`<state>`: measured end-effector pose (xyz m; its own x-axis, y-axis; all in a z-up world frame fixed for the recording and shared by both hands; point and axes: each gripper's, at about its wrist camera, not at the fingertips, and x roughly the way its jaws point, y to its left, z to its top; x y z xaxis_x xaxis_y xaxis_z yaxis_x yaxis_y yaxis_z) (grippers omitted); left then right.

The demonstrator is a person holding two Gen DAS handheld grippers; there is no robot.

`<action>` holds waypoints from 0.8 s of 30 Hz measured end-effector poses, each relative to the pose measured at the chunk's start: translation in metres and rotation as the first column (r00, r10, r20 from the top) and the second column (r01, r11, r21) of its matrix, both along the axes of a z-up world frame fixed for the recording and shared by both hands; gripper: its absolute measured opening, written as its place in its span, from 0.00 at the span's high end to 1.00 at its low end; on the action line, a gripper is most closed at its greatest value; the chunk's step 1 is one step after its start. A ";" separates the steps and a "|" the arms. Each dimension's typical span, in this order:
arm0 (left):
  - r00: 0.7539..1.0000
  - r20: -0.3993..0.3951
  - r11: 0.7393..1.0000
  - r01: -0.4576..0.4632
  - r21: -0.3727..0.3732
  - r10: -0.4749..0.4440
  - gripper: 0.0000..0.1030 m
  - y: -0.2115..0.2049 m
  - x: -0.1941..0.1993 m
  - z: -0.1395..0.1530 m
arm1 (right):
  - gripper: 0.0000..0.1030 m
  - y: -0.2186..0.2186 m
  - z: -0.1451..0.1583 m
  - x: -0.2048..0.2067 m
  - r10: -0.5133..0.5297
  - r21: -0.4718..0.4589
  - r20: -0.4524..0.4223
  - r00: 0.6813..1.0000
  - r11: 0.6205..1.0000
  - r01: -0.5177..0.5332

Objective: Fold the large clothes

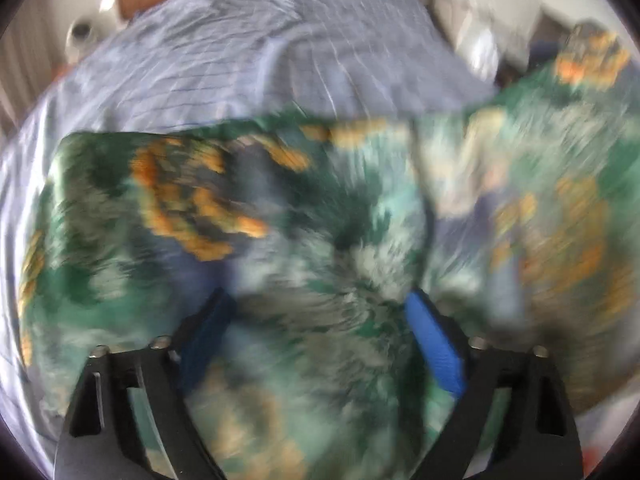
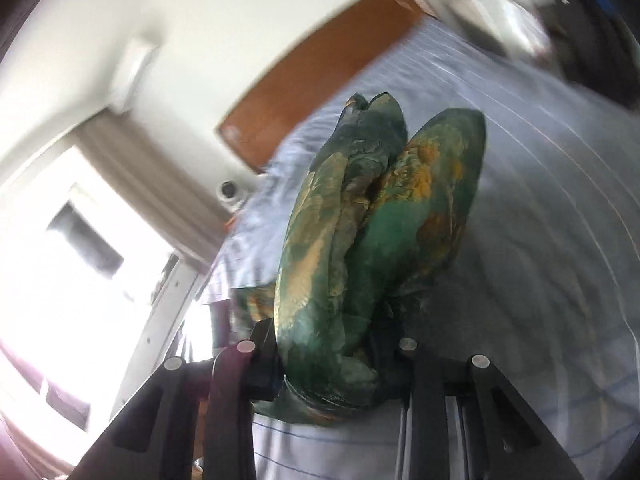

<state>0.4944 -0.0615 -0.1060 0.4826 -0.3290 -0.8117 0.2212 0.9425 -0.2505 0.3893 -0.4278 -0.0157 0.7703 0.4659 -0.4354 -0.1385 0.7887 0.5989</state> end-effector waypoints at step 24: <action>0.991 -0.107 0.852 0.016 -0.523 -0.084 0.05 0.141 0.002 0.020 | 0.72 0.333 -0.106 0.013 0.334 -0.532 0.060 0.941 0.808 -0.253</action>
<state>0.4960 0.0791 -0.0857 0.3634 -0.7400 -0.5660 0.2005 0.6554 -0.7282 0.4020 -0.0951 -0.1214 0.7049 0.4225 -0.5697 -0.4655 0.8816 0.0777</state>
